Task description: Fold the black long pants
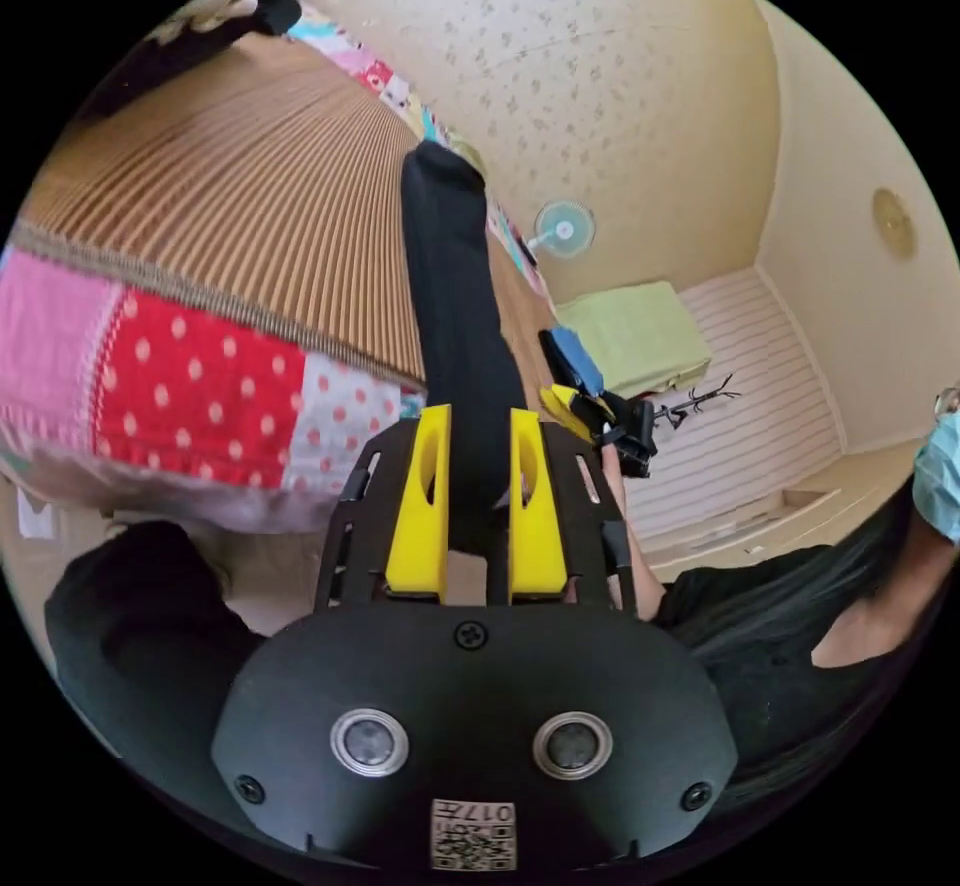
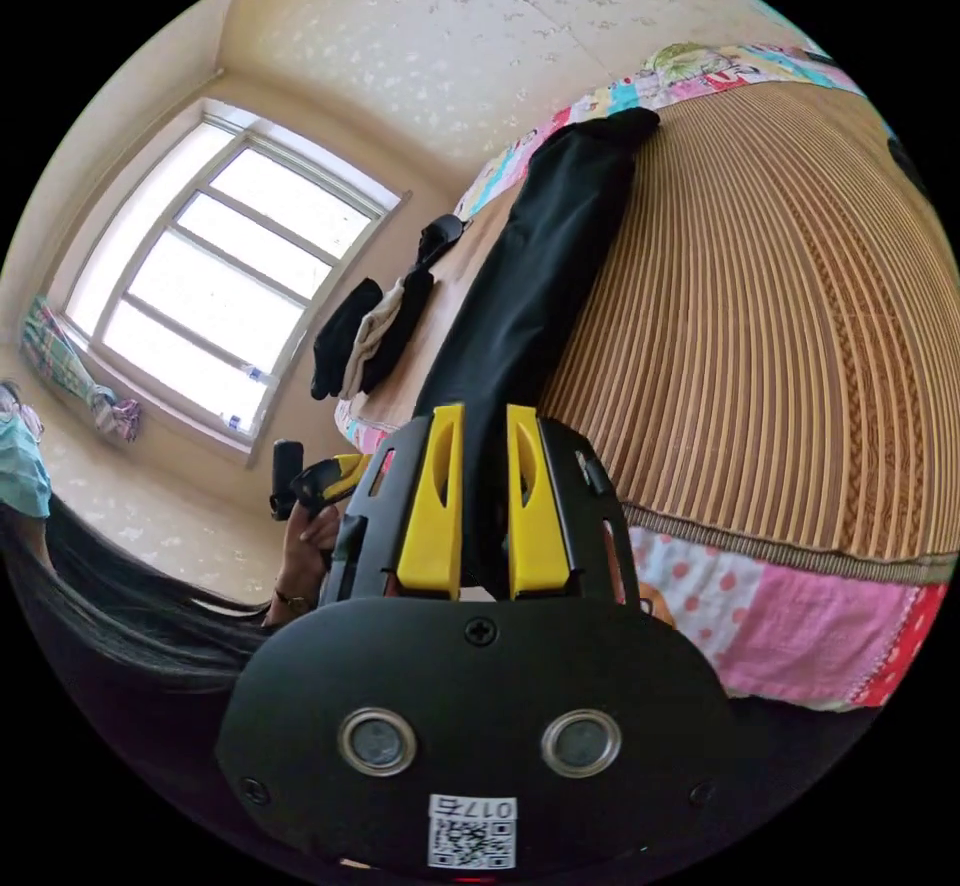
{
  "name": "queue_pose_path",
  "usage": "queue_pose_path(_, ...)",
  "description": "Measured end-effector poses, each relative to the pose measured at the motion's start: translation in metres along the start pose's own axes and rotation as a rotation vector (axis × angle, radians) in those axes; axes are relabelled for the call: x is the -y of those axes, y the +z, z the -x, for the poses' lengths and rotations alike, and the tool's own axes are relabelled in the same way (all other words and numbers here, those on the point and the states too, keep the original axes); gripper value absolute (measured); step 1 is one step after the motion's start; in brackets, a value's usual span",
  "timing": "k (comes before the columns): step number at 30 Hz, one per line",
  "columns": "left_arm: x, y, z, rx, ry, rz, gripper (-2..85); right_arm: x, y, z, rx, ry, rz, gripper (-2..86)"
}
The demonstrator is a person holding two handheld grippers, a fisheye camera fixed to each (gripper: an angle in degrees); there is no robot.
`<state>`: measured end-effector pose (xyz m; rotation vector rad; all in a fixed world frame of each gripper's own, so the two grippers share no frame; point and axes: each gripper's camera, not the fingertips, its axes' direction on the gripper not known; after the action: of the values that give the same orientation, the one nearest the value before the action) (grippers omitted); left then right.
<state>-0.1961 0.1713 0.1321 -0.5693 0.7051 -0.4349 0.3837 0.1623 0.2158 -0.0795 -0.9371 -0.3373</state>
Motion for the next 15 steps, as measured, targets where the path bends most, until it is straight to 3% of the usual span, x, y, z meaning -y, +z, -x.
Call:
queue_pose_path(7, 0.077, 0.036, 0.016, 0.137, 0.028, 0.05, 13.4, 0.05, 0.033, -0.01, -0.073, 0.072, 0.105, 13.4)
queue_pose_path(15, 0.011, 0.051, 0.047, -0.076, -0.045, 0.031, 6.4, 0.015, 0.026, -0.009, 0.13, 0.141, 0.123, 6.4)
